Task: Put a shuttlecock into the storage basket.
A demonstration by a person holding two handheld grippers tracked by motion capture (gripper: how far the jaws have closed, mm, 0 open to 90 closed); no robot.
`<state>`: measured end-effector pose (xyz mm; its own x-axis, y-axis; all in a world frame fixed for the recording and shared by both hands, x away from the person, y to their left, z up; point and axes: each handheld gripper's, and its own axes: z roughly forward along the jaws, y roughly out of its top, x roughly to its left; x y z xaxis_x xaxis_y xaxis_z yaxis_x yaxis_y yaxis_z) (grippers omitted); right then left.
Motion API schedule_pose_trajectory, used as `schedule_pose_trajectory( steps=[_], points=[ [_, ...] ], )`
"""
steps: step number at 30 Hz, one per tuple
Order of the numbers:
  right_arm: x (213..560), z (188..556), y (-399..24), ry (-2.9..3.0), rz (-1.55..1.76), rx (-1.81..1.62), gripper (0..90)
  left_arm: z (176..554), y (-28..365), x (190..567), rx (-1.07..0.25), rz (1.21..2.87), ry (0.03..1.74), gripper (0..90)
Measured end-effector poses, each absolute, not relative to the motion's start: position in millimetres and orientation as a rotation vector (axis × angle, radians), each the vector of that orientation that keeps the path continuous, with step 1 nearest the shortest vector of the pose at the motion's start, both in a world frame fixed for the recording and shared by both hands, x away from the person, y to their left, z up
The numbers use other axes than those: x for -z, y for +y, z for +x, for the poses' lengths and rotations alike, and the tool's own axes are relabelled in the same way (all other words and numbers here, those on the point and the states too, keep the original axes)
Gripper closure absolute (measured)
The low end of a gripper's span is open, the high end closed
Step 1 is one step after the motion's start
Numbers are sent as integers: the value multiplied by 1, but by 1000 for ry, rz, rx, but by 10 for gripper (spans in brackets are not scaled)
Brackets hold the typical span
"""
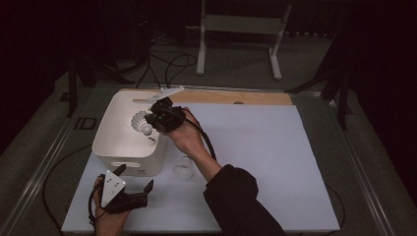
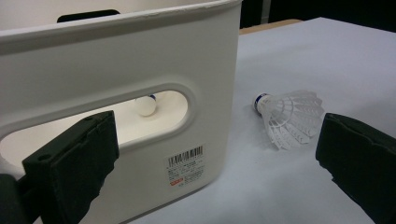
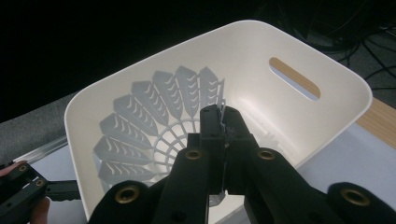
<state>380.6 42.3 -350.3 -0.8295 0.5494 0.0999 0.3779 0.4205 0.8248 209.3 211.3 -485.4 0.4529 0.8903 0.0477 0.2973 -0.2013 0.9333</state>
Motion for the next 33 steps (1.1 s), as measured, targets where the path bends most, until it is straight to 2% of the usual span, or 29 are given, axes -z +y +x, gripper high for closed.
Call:
schedule_pose_trajectory(
  steps=[13, 15, 20, 22, 24, 25, 33],
  points=[
    [353, 377, 50, 2508, 803, -1387, 882, 209, 211, 485, -766, 1734, 1025, 0],
    [353, 376, 51, 2510, 798, -1396, 791, 209, 211, 485, -766, 1734, 1025, 0],
    [351, 381, 46, 2513, 840, -1469, 322, 209, 212, 485, -767, 1730, 1026, 0],
    [349, 383, 42, 2500, 869, -1431, 266, 209, 212, 485, -766, 1730, 1026, 0],
    [348, 383, 38, 2476, 866, -1385, 167, 209, 211, 485, -767, 1734, 1025, 0],
    [348, 383, 36, 2461, 859, -1367, 135, 209, 211, 485, -767, 1735, 1025, 1],
    [347, 375, 28, 2436, 791, -1284, 117, 209, 211, 485, -766, 1734, 1026, 0]
  ],
)
